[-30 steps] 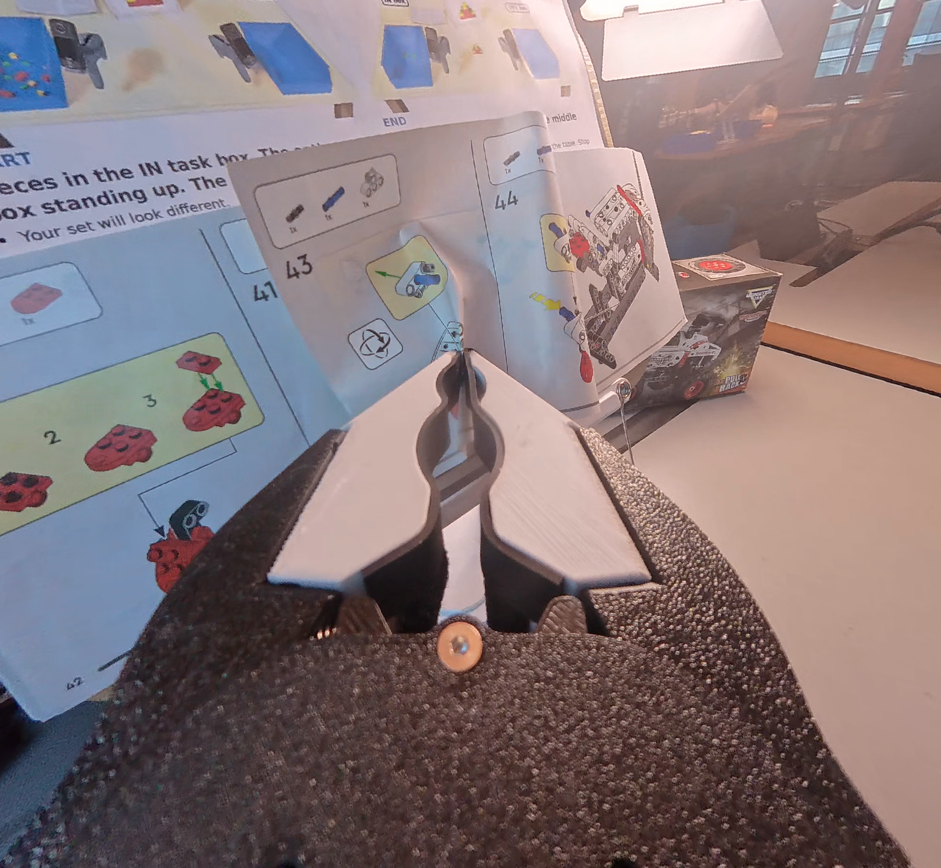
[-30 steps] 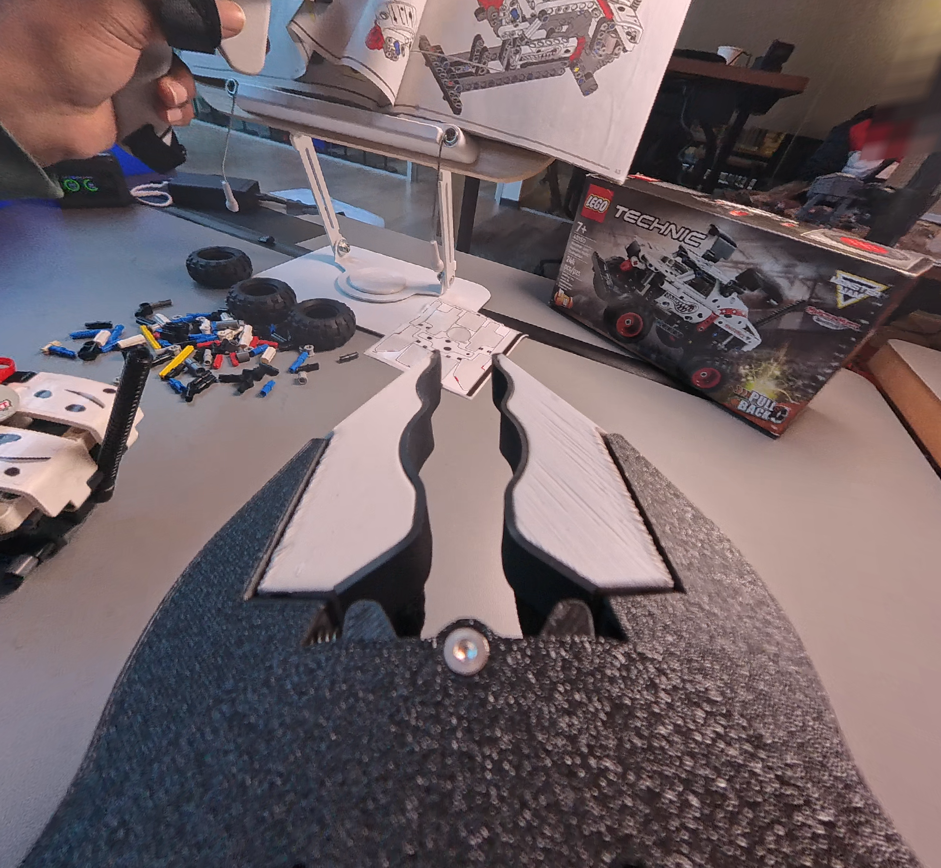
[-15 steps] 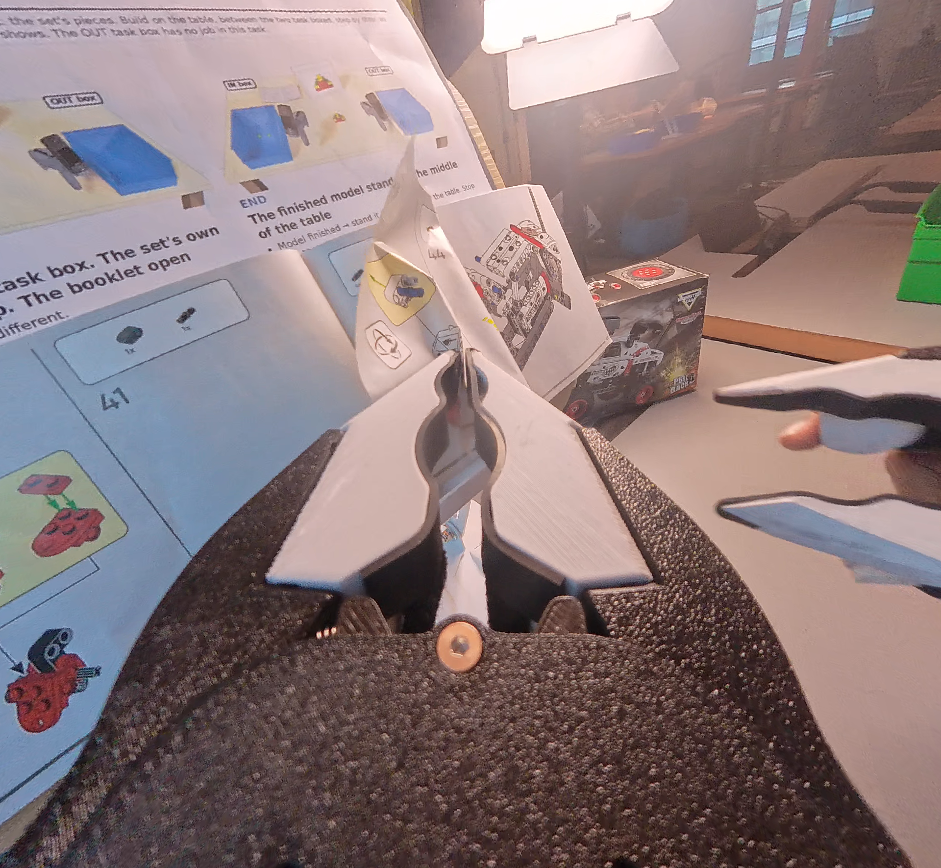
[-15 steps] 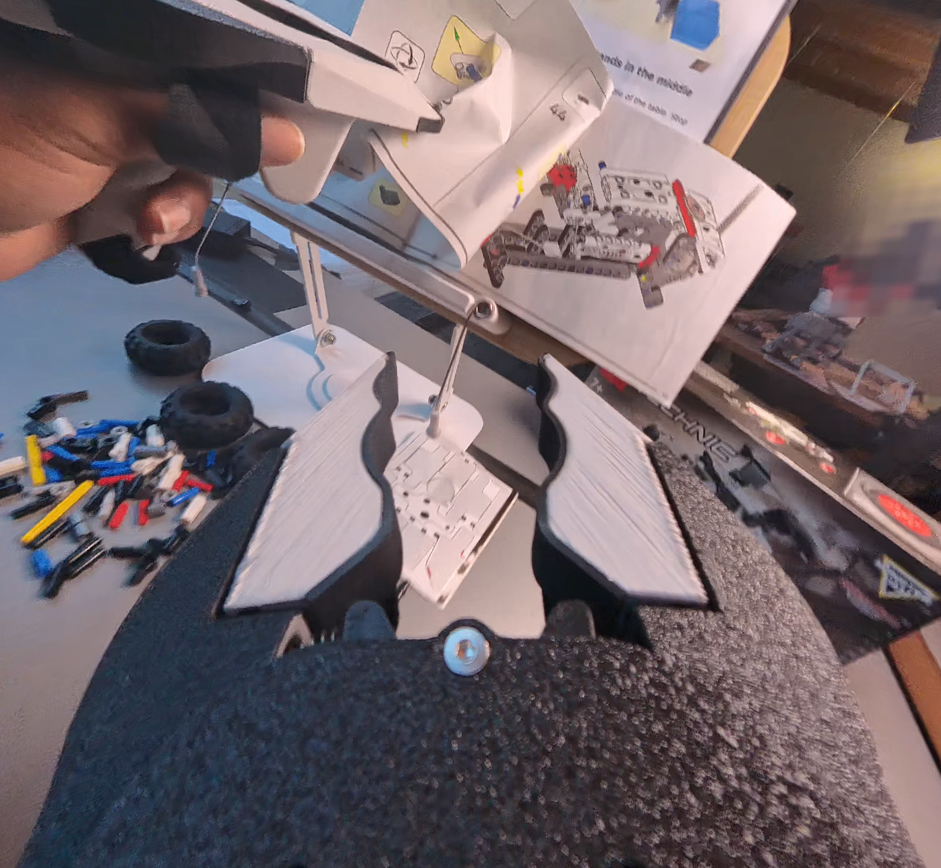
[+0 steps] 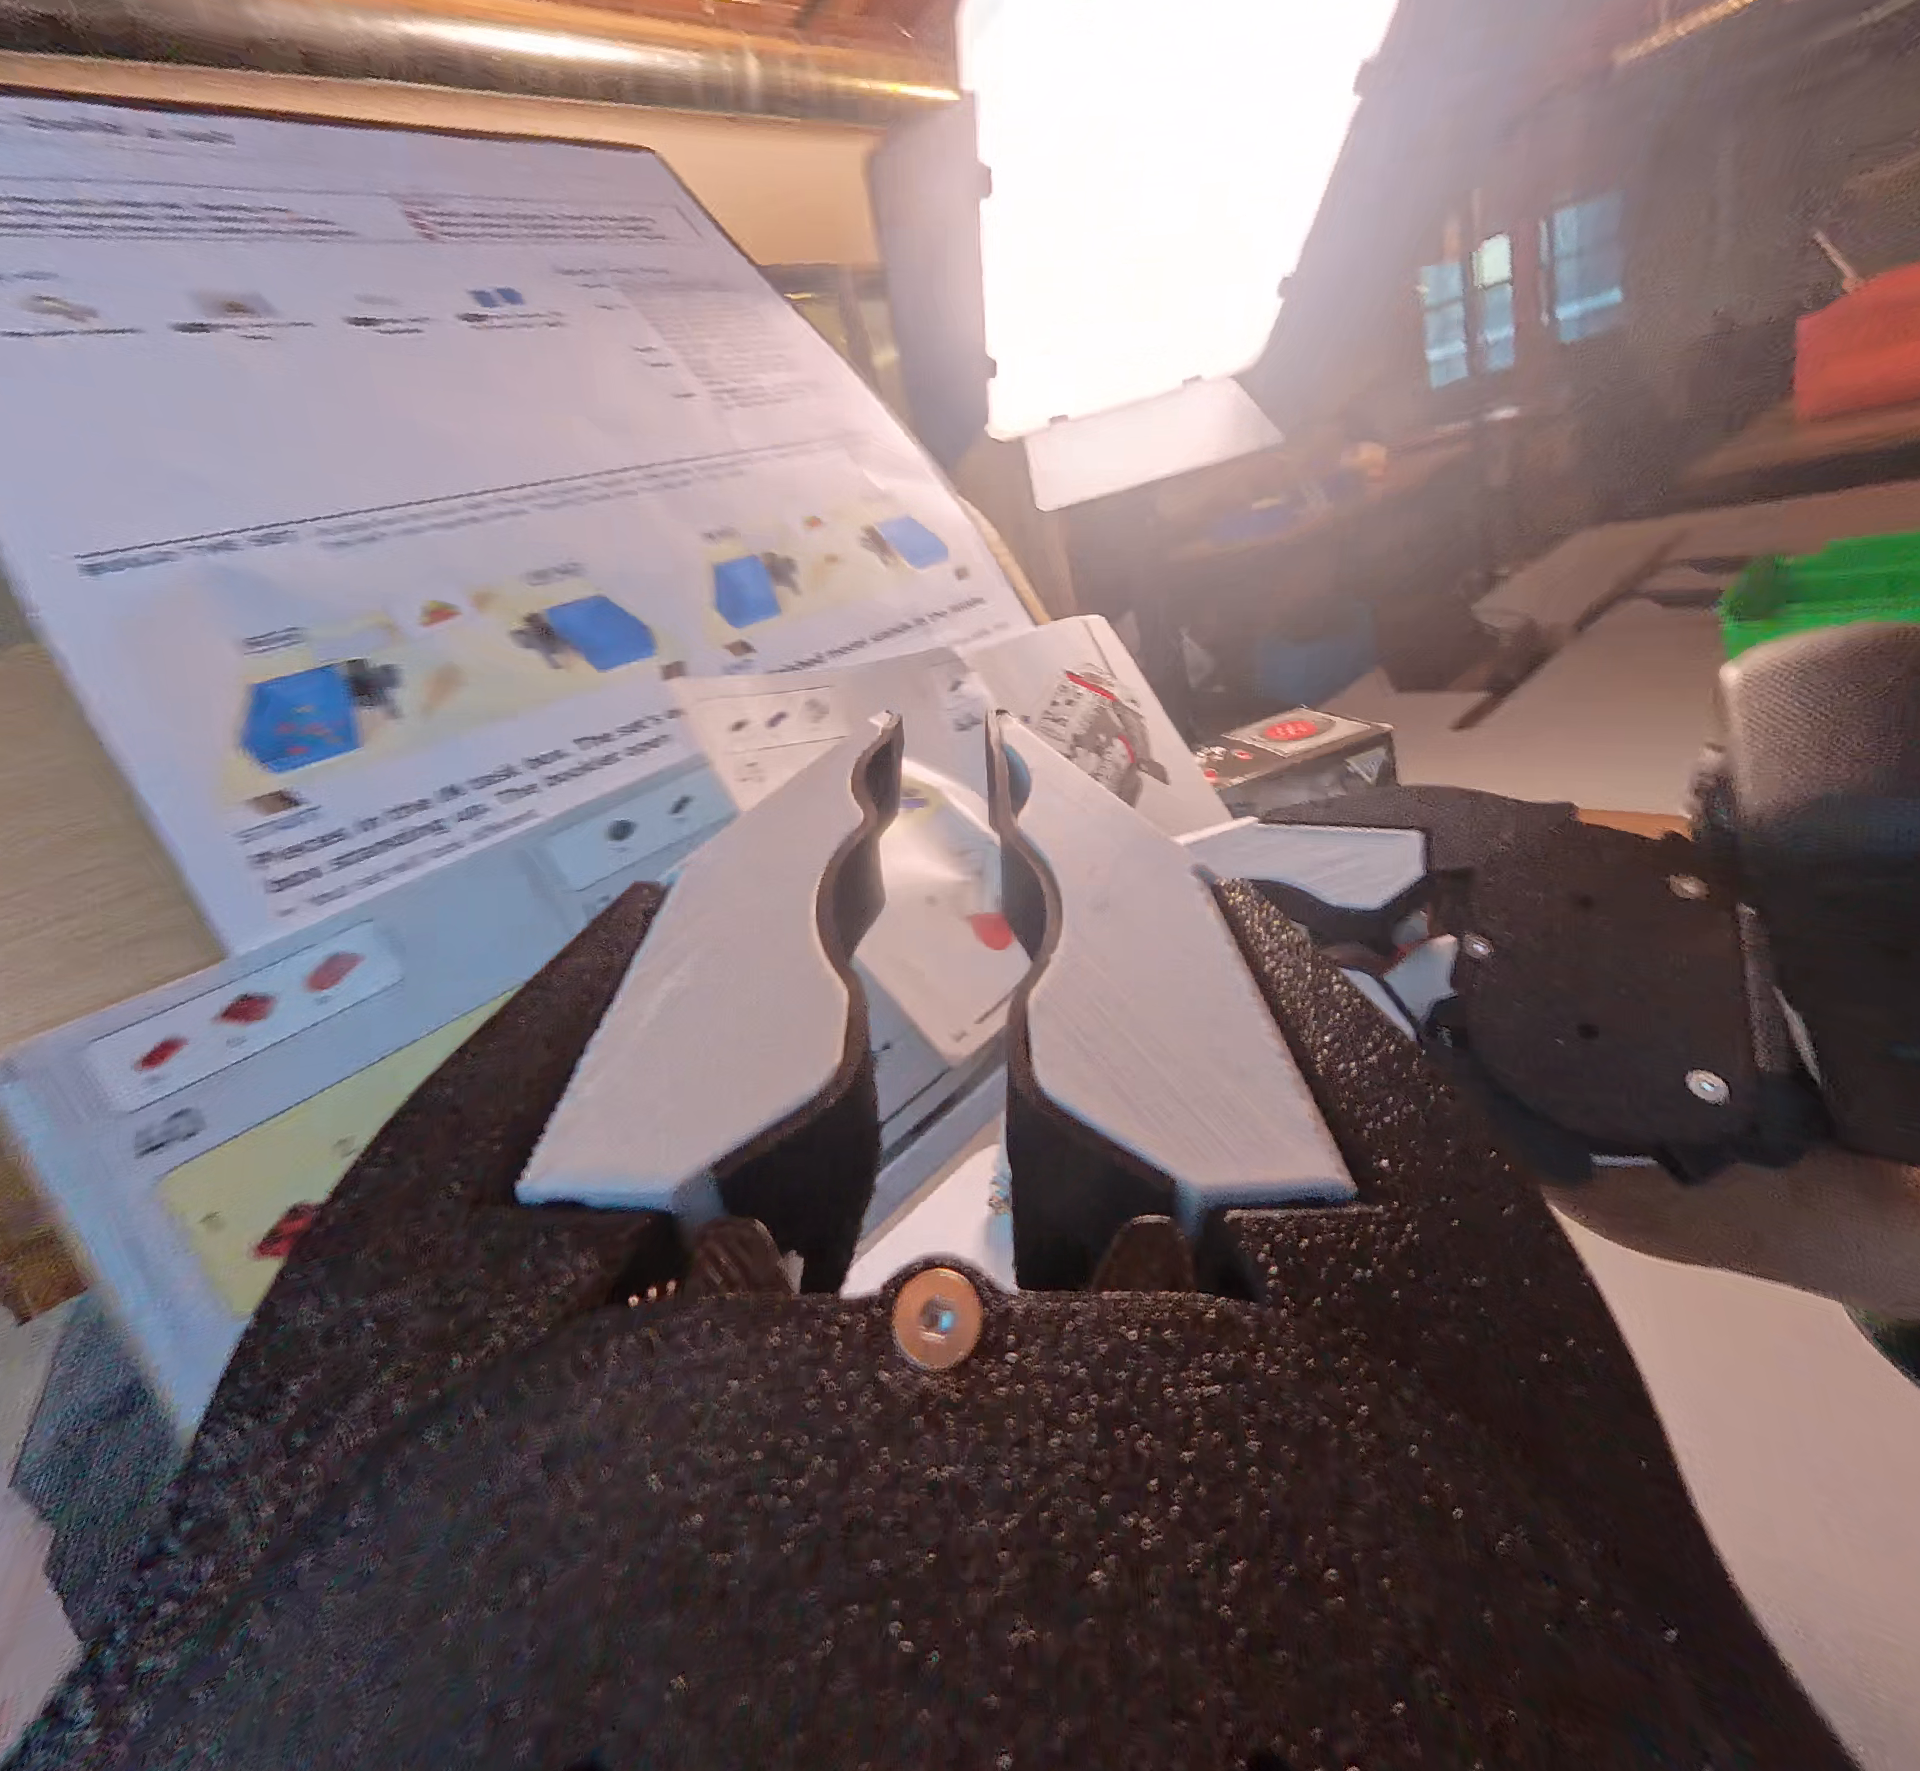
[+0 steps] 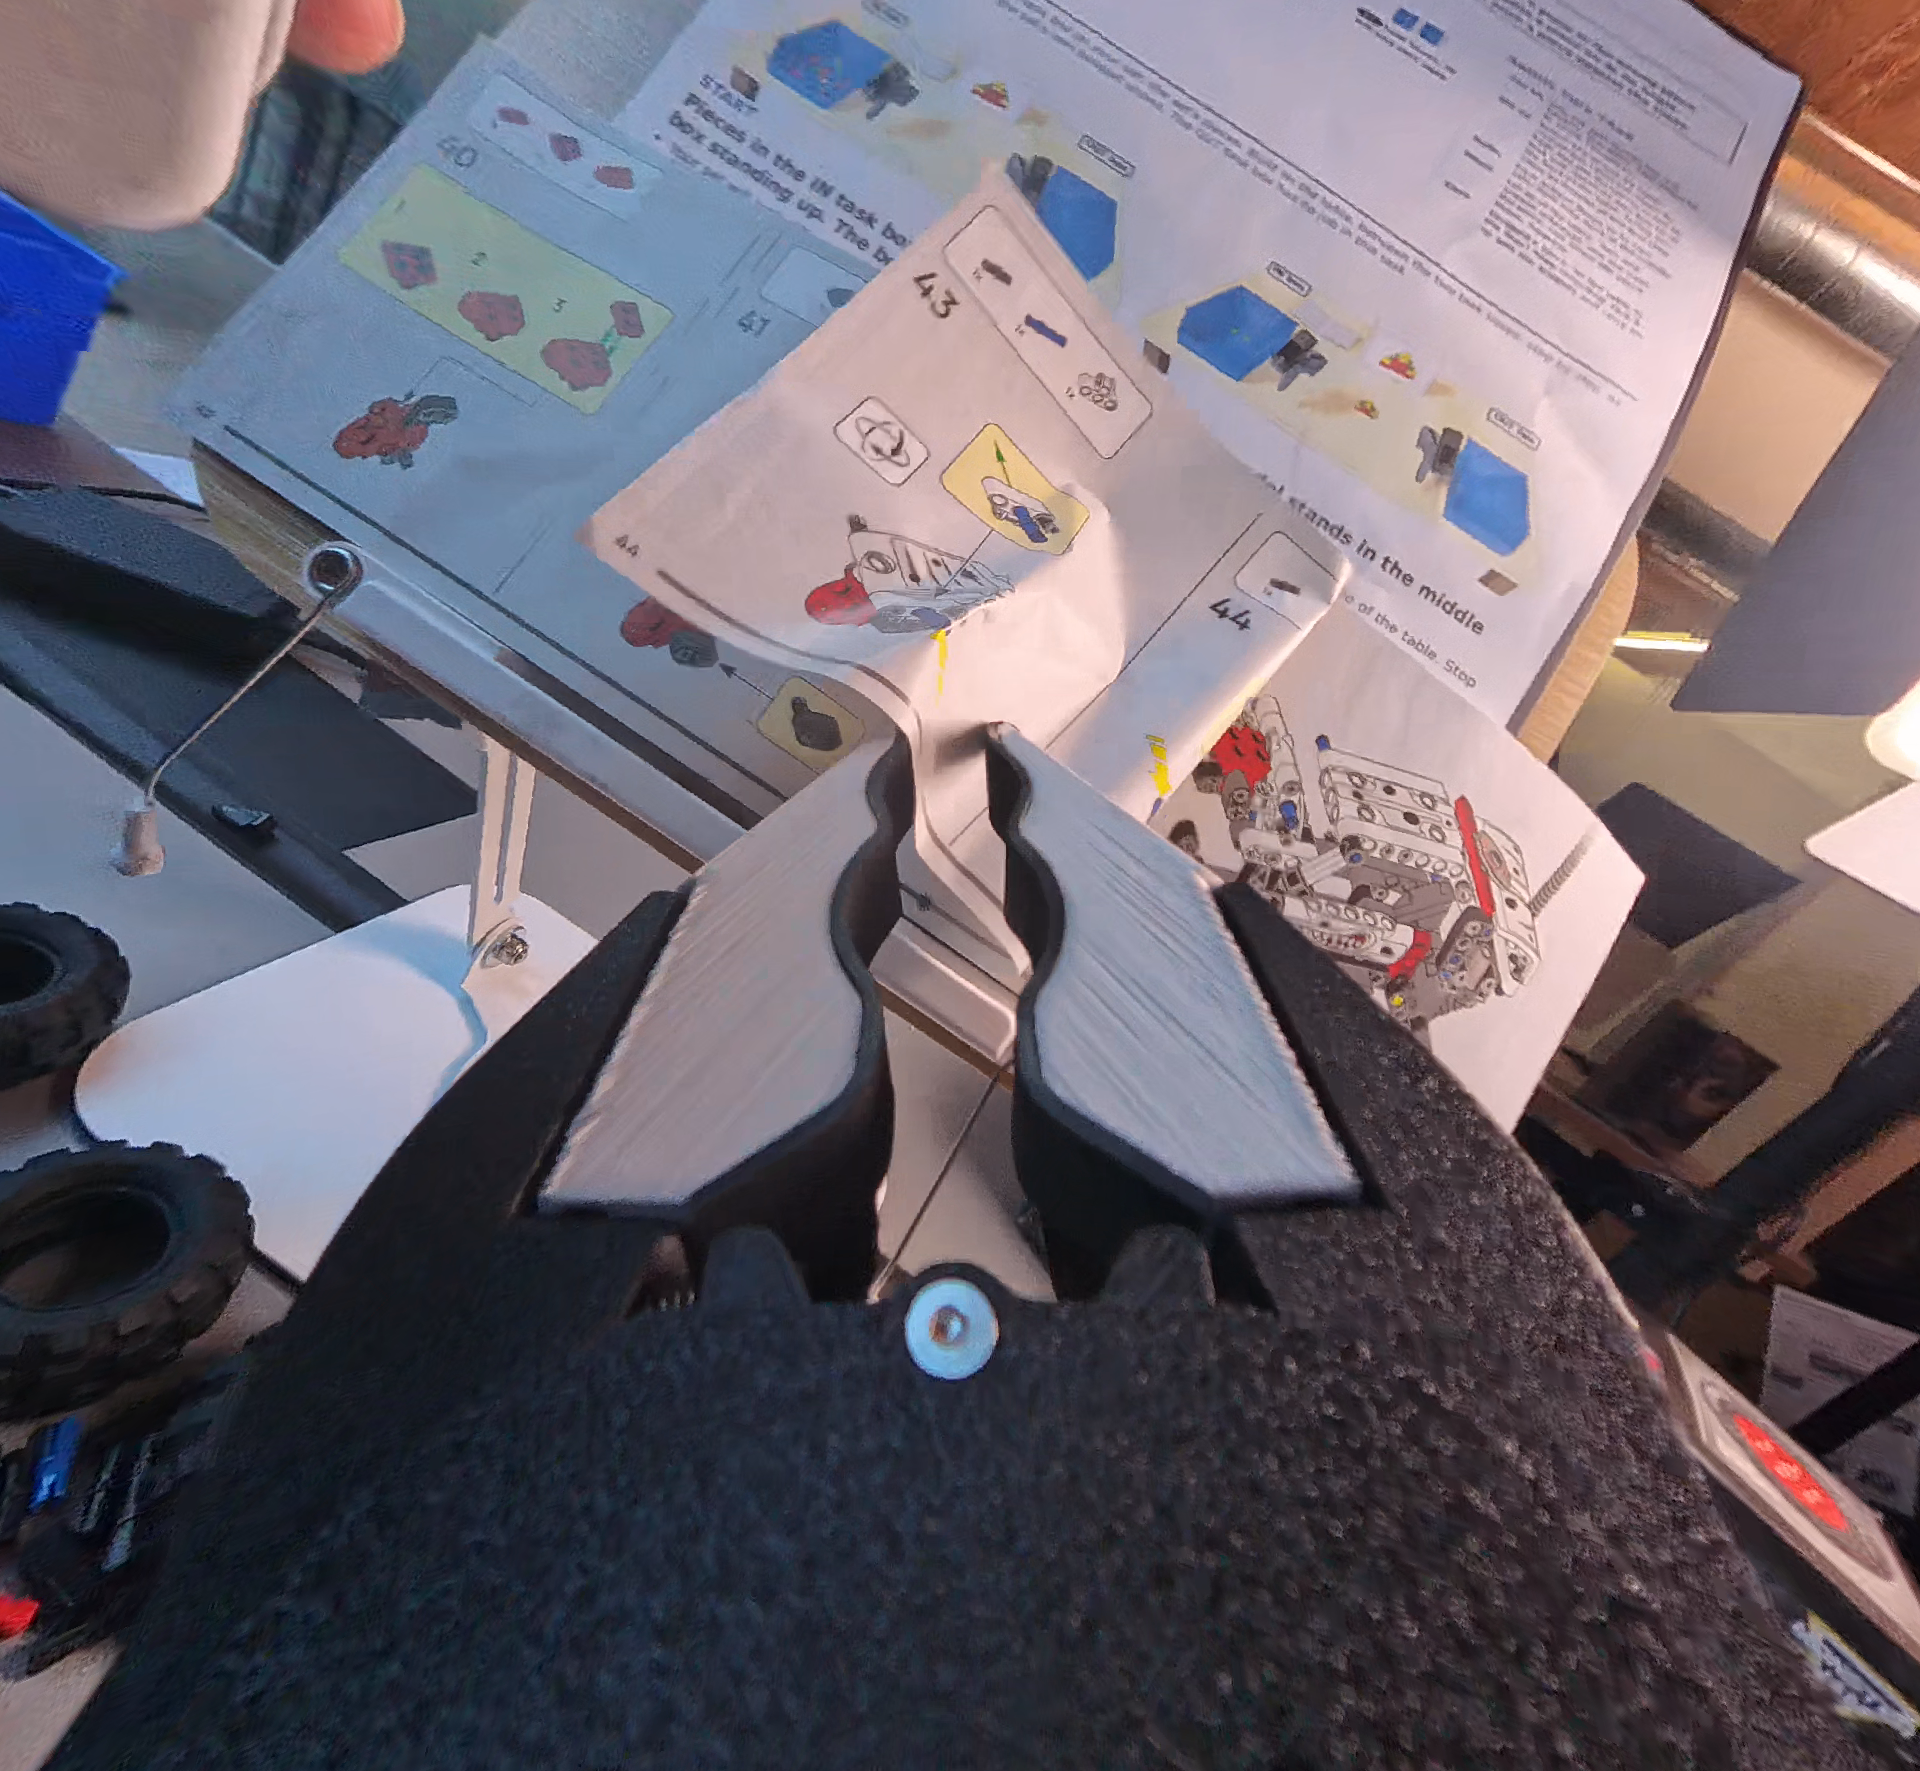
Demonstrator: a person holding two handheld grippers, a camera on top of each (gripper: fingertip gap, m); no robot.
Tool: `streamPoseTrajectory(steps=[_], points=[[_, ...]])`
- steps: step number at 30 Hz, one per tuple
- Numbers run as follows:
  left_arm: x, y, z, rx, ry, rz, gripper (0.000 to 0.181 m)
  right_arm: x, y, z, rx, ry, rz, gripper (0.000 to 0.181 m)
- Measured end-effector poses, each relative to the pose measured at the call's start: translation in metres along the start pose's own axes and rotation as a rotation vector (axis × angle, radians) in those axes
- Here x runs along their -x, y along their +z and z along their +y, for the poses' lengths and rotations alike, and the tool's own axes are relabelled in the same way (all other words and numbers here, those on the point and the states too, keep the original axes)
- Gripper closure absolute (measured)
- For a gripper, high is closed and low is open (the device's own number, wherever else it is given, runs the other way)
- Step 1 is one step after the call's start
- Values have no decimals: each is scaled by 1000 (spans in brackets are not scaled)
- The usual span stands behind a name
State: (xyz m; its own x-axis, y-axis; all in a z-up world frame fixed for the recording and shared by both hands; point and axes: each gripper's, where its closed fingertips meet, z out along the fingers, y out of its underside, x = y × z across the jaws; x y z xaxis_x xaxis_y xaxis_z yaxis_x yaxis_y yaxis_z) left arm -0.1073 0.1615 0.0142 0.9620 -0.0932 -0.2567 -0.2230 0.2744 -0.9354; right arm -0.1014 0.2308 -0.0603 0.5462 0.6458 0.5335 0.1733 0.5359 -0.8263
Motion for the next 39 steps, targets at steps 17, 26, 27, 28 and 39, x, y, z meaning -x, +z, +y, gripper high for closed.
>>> streamPoseTrajectory(steps=[17,26,27,28,39], points=[[101,-25,113,353,-10,-276,166,64,-4,-23,-103,-250,-121,181],[118,-35,120,398,81,-331,181,58,-11,-34,-143,-191,-90,181],[119,-37,121,403,89,-339,181,55,-12,-33,-139,-173,-85,181],[119,-37,121,401,87,-338,181,52,-13,-32,-137,-160,-81,181],[114,-40,124,417,110,-347,181,33,-19,-3,-50,-81,-60,181]])
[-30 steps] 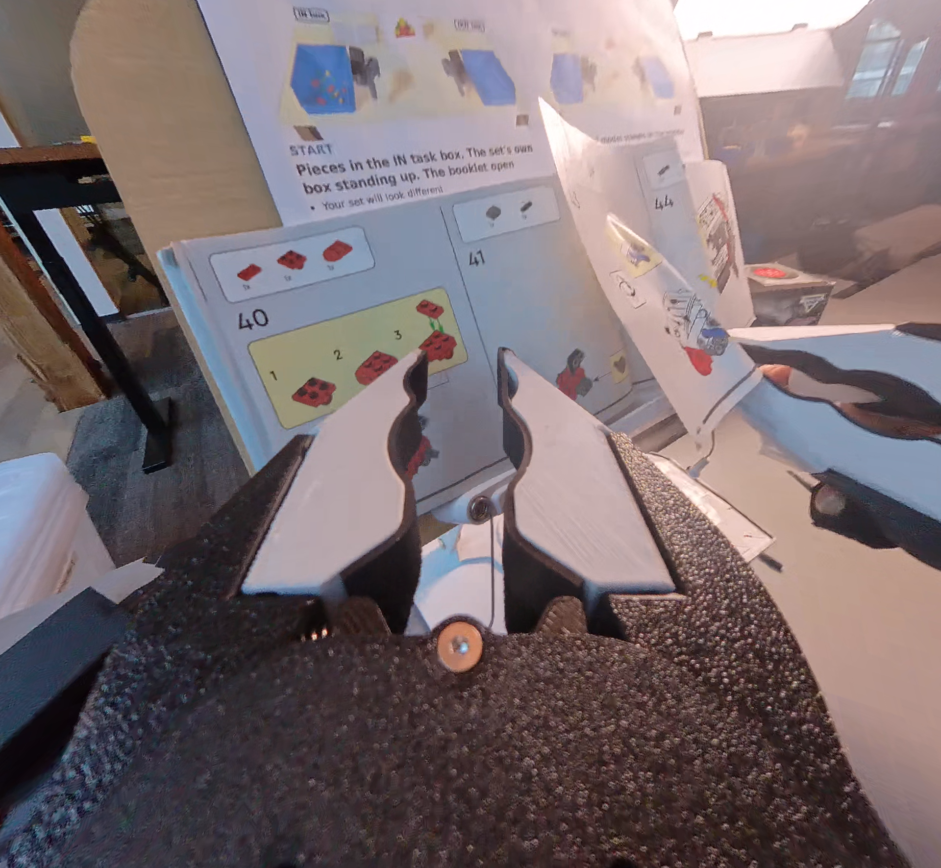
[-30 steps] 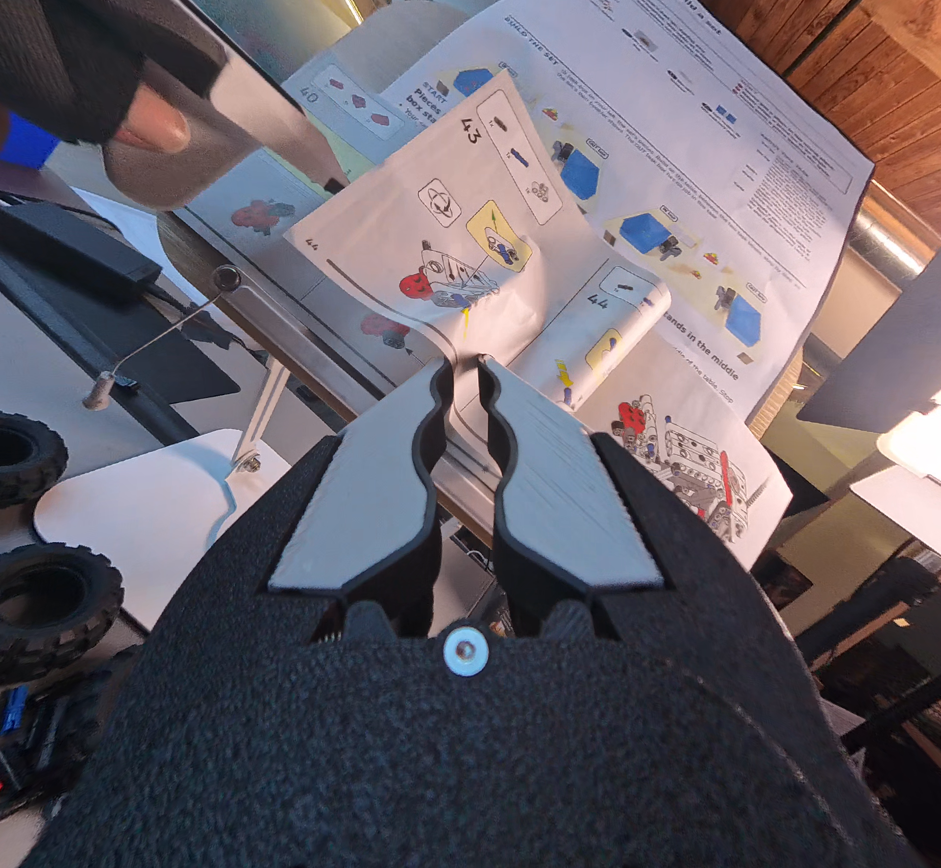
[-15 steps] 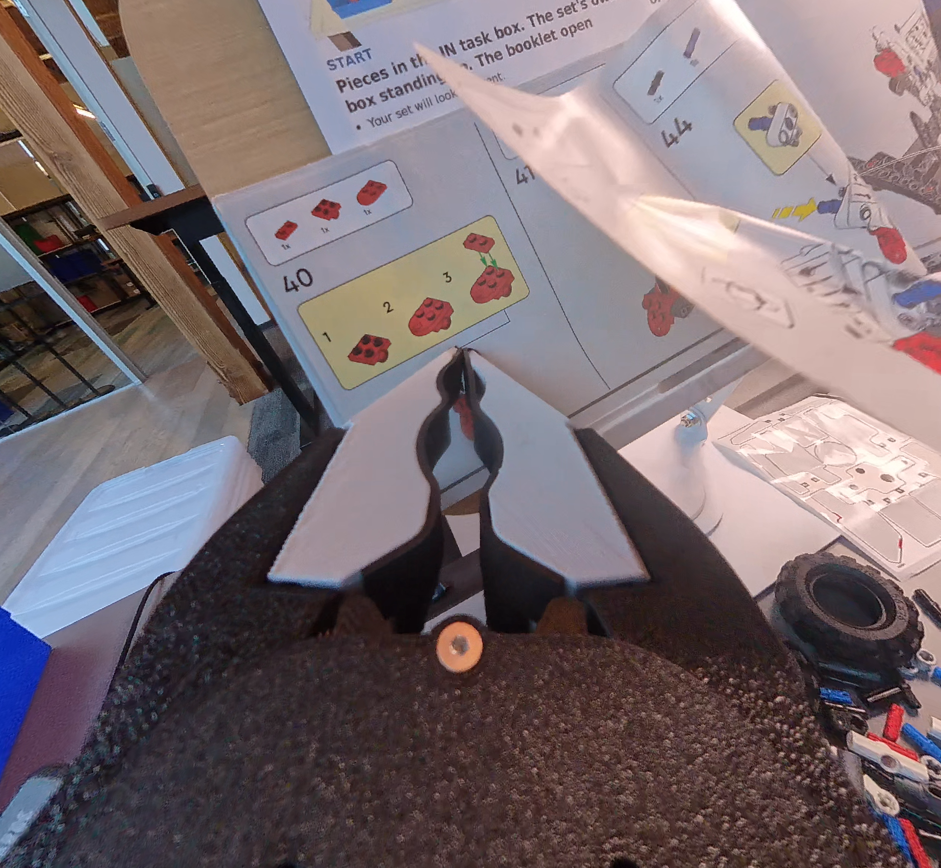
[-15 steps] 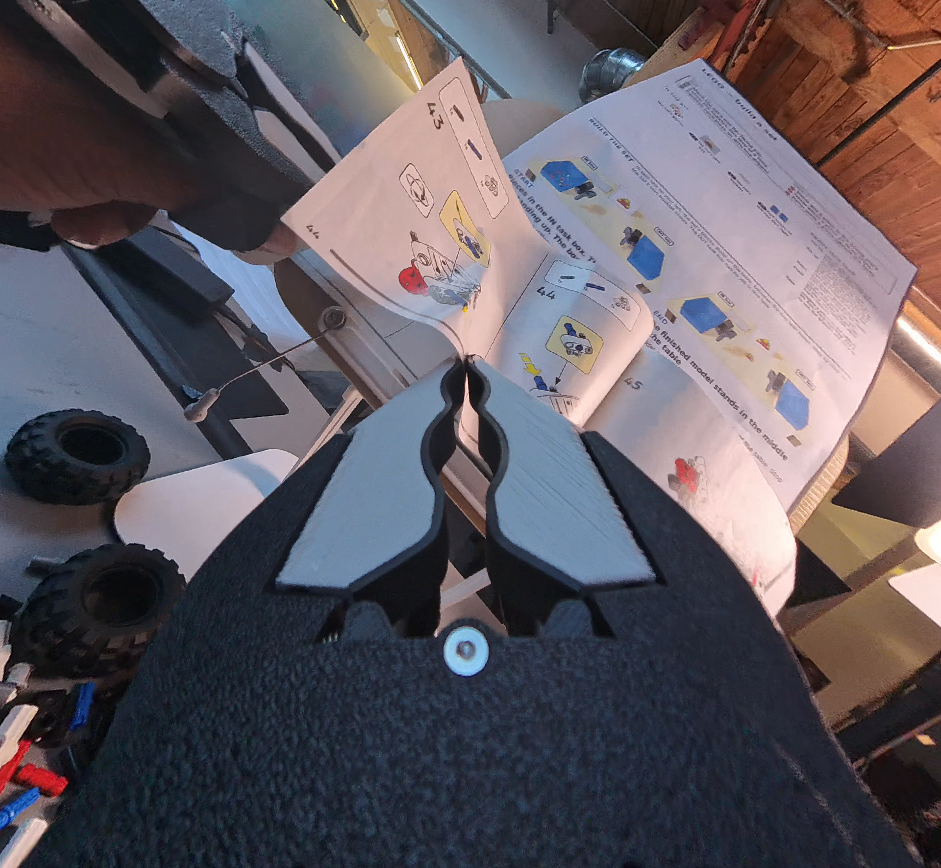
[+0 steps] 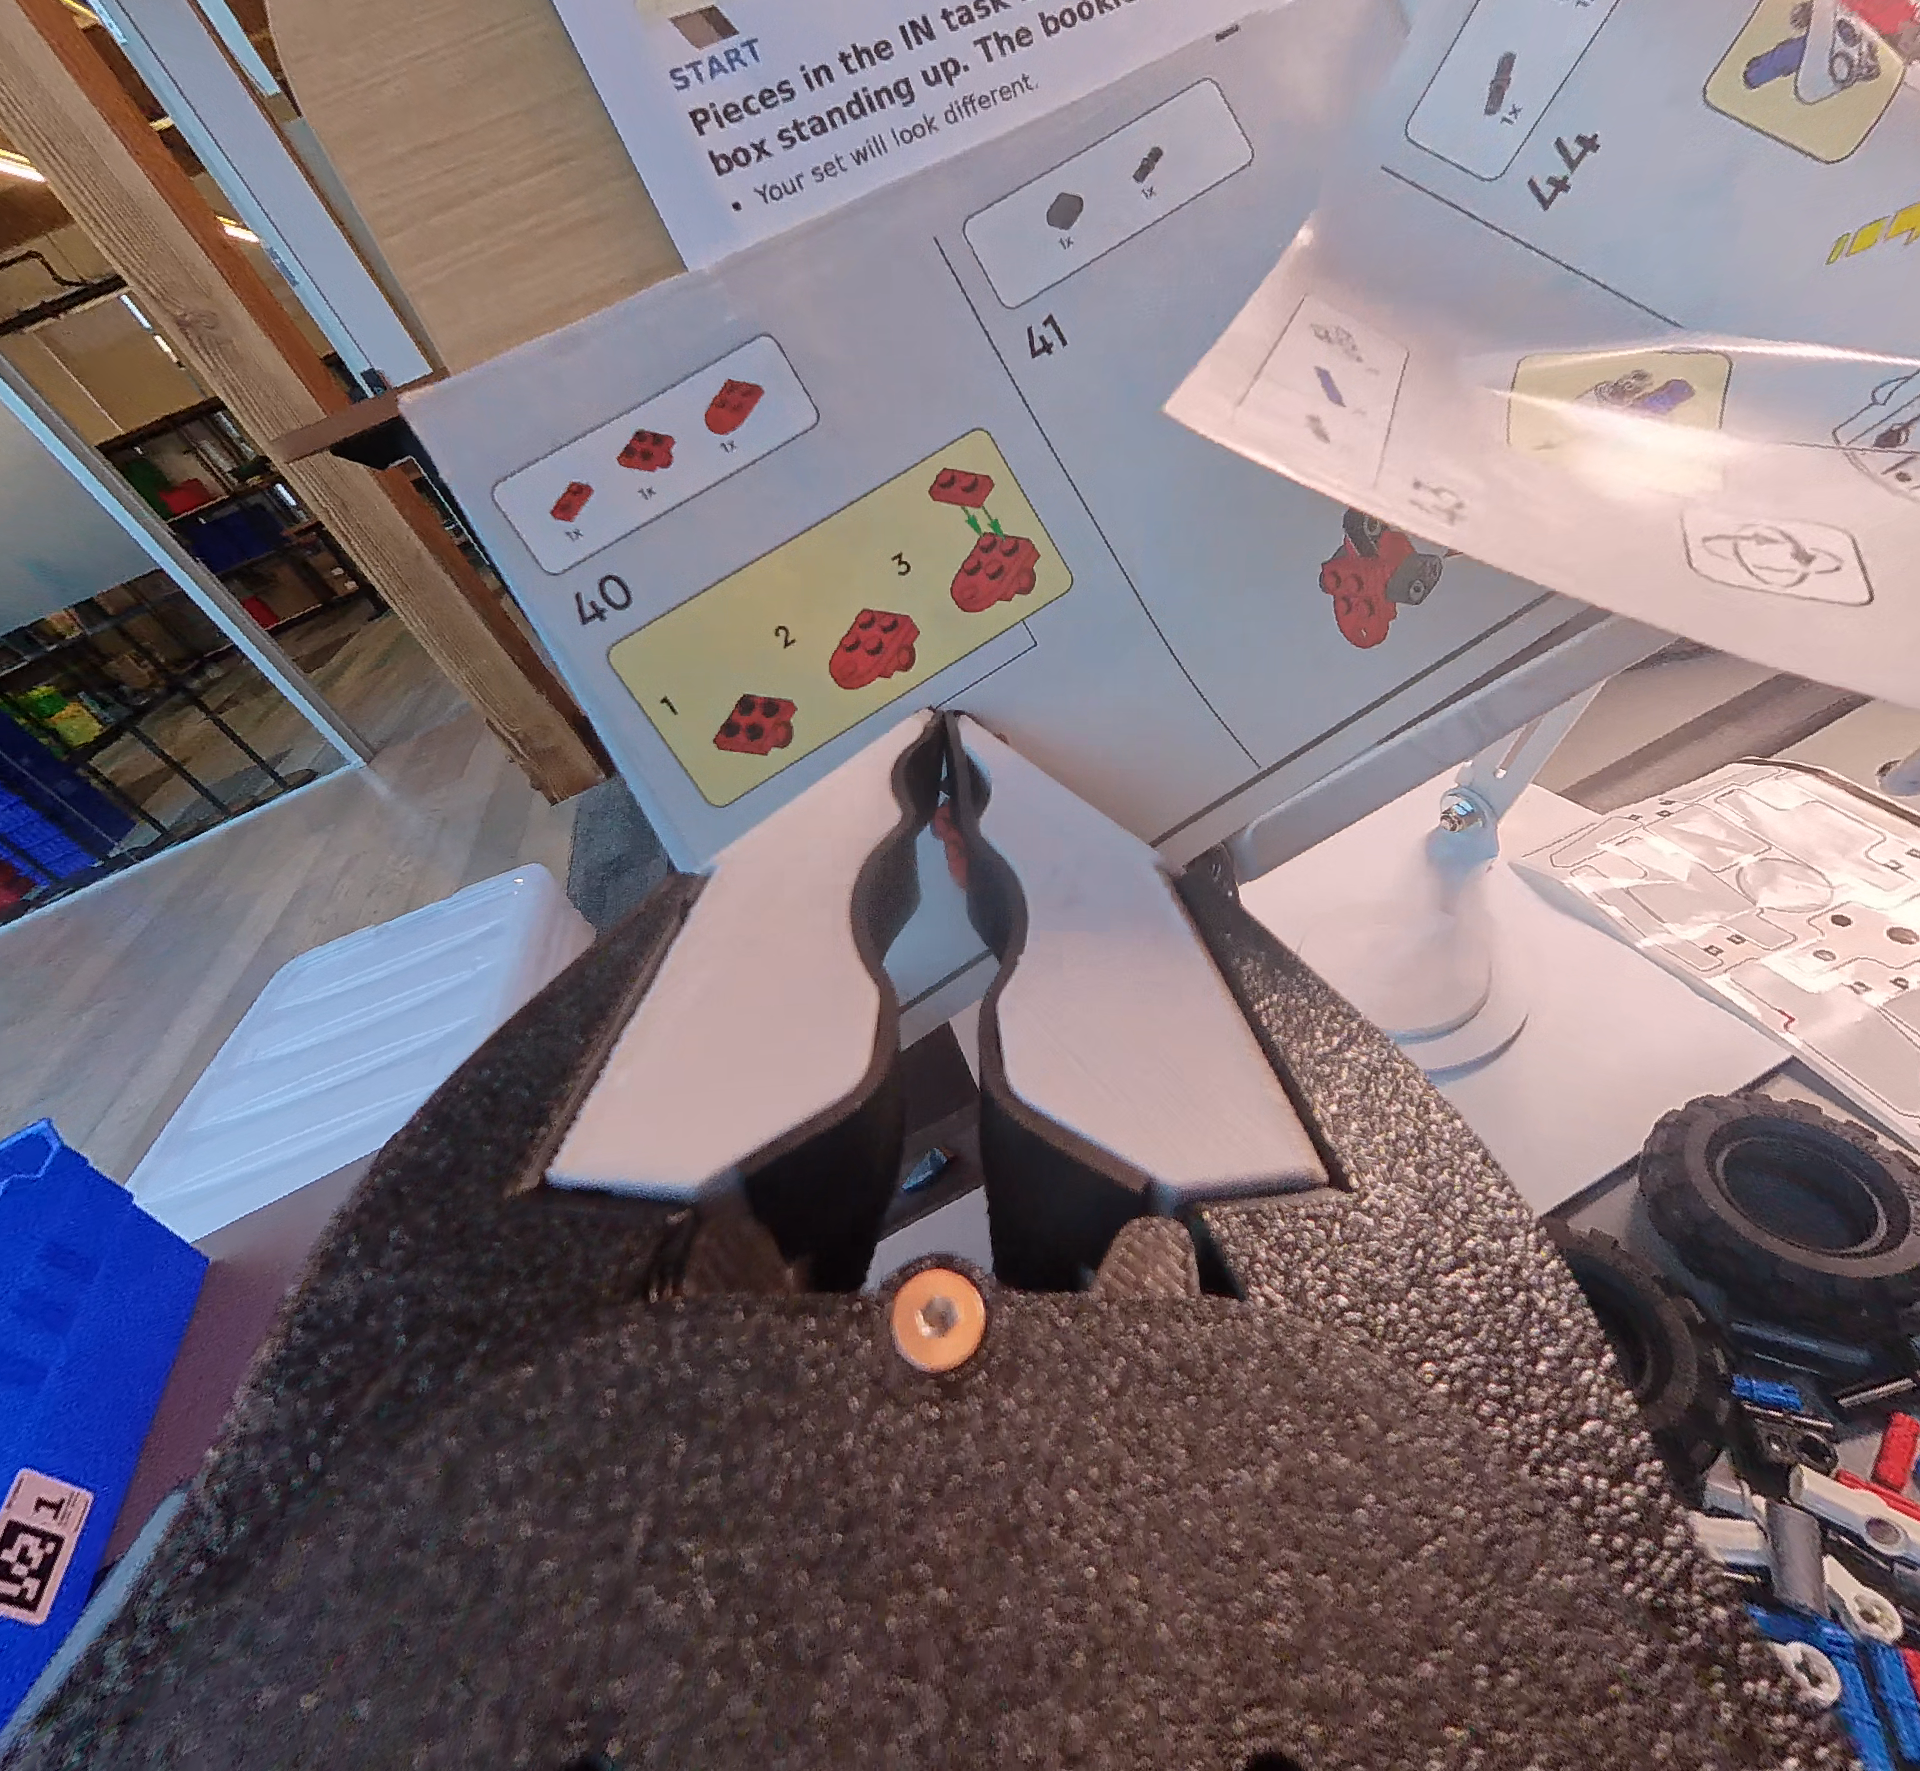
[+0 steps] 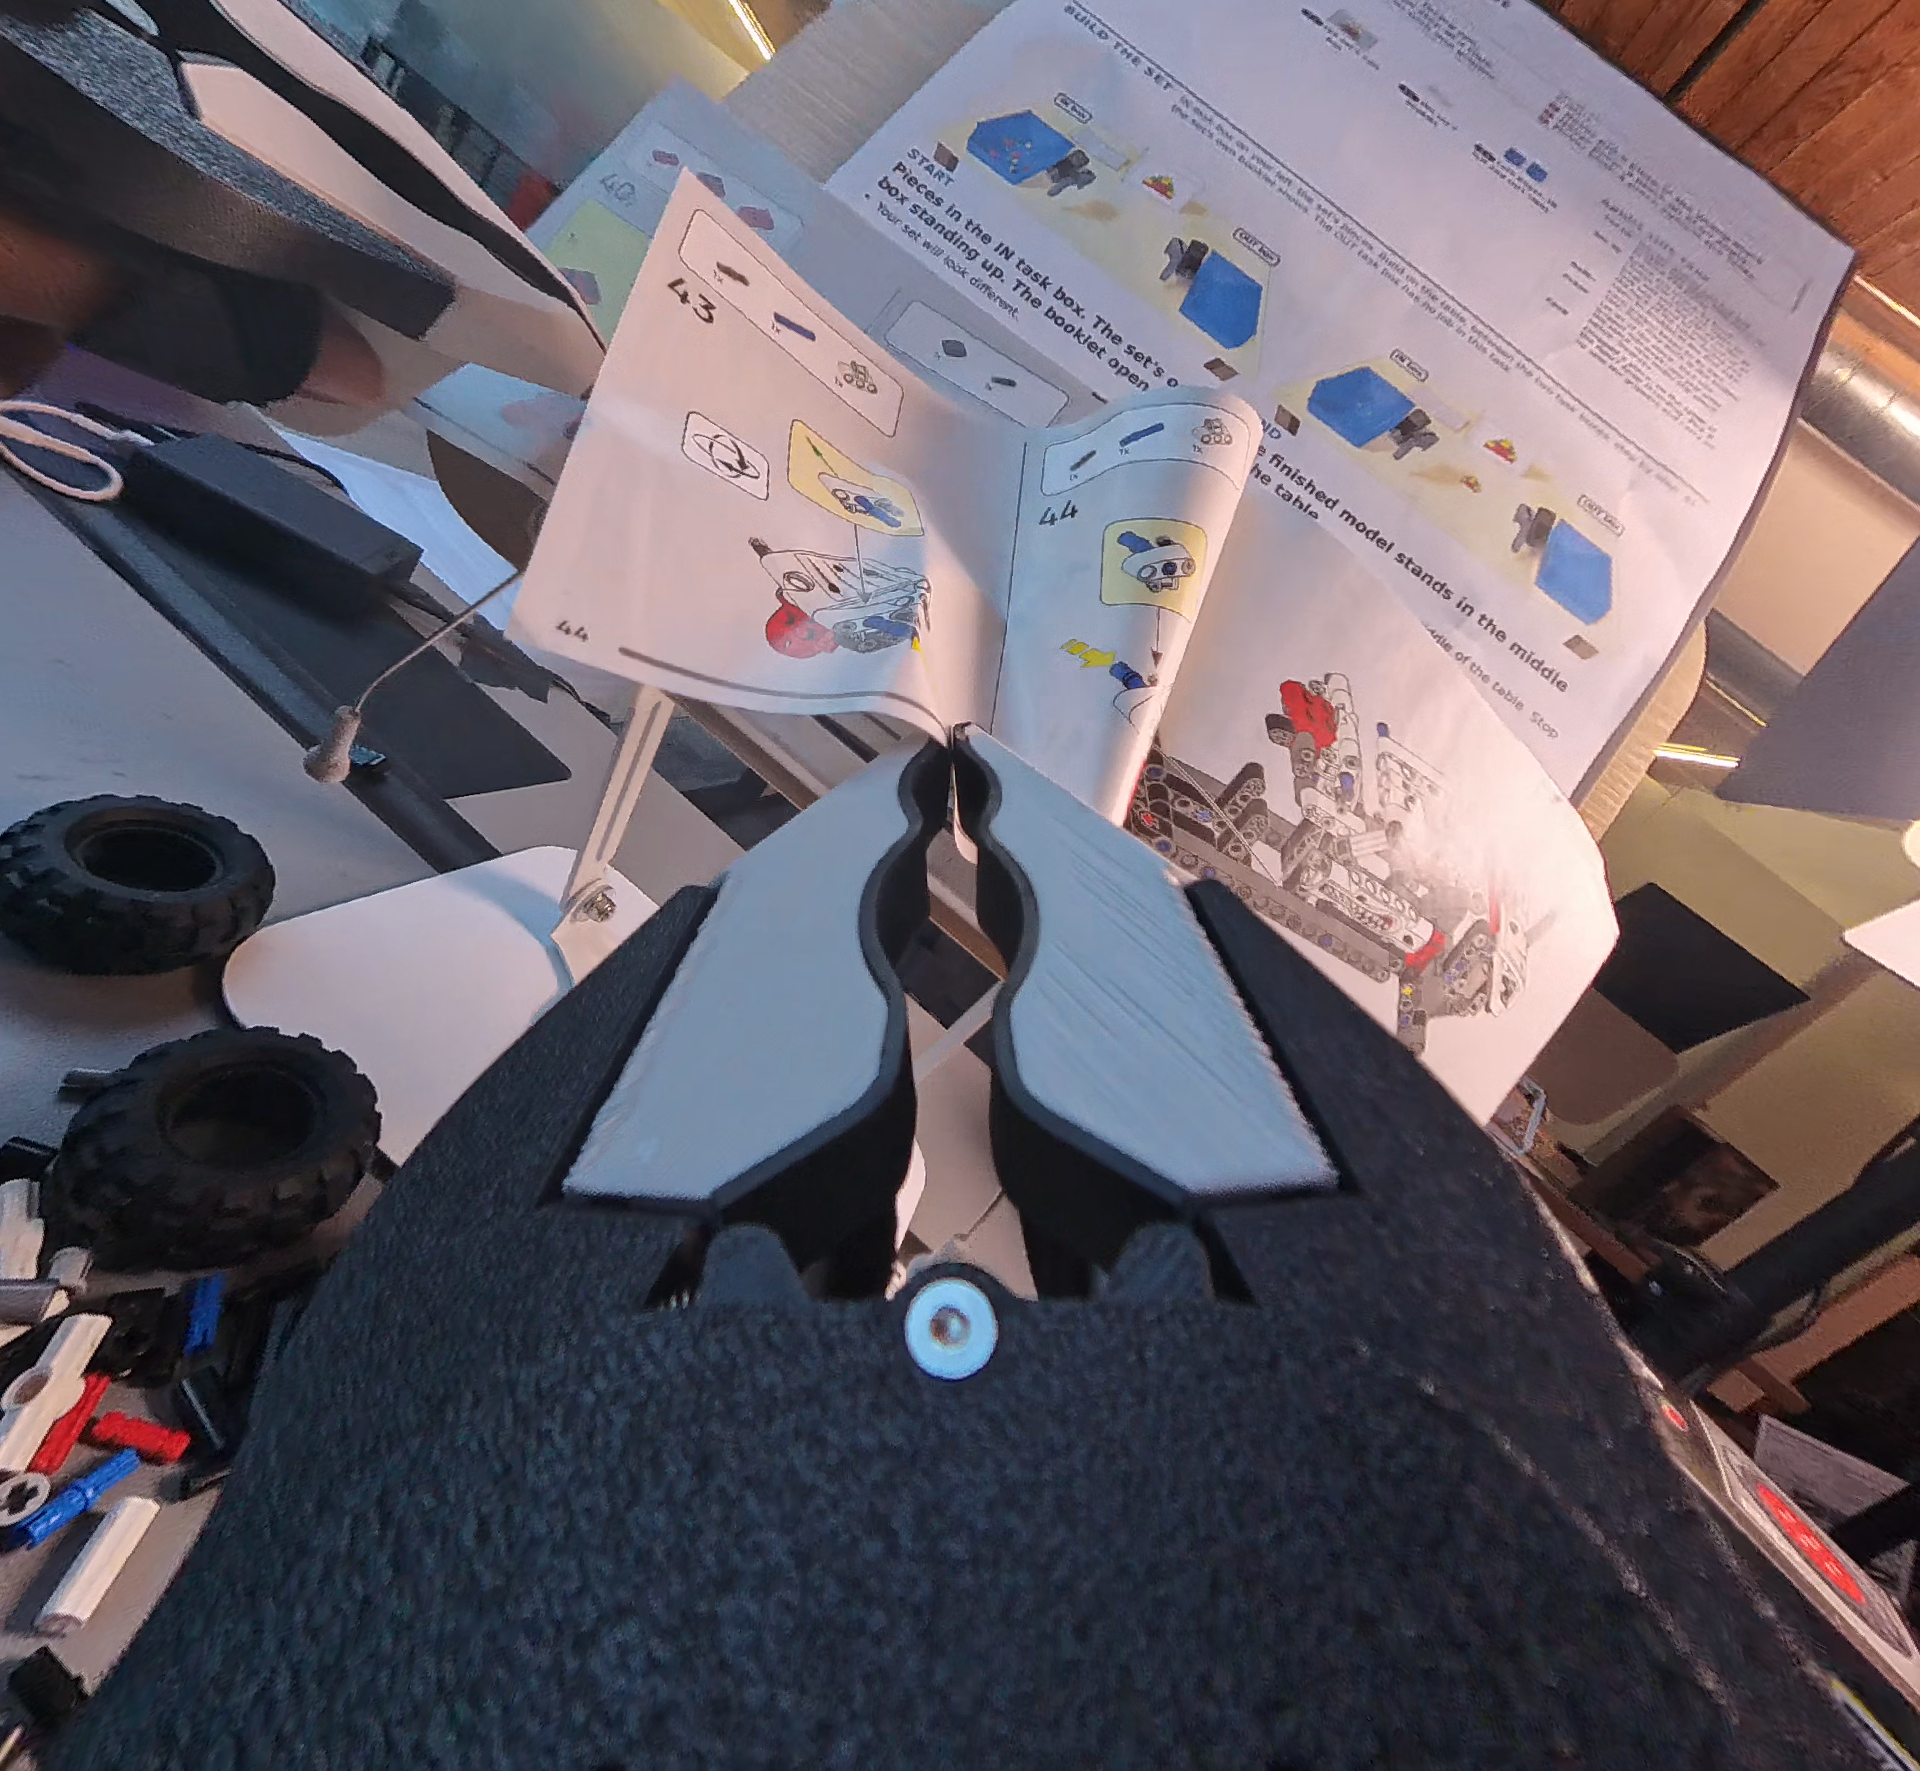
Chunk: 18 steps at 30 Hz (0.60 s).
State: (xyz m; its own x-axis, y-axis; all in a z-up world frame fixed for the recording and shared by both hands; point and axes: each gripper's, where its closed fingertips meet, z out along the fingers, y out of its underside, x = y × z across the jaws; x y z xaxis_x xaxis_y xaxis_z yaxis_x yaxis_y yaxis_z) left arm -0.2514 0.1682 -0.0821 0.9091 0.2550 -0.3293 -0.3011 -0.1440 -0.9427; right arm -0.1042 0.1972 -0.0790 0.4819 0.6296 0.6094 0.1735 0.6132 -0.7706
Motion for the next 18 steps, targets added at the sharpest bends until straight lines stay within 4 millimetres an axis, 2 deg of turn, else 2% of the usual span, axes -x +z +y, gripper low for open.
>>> streamPoseTrajectory(steps=[10,18], points=[[0,-2,3,4,5,-2,181,-23,-4,21,46,81,47,181],[-1,-2,3,4,6,-3,181,-32,-5,31,71,112,63,181]])
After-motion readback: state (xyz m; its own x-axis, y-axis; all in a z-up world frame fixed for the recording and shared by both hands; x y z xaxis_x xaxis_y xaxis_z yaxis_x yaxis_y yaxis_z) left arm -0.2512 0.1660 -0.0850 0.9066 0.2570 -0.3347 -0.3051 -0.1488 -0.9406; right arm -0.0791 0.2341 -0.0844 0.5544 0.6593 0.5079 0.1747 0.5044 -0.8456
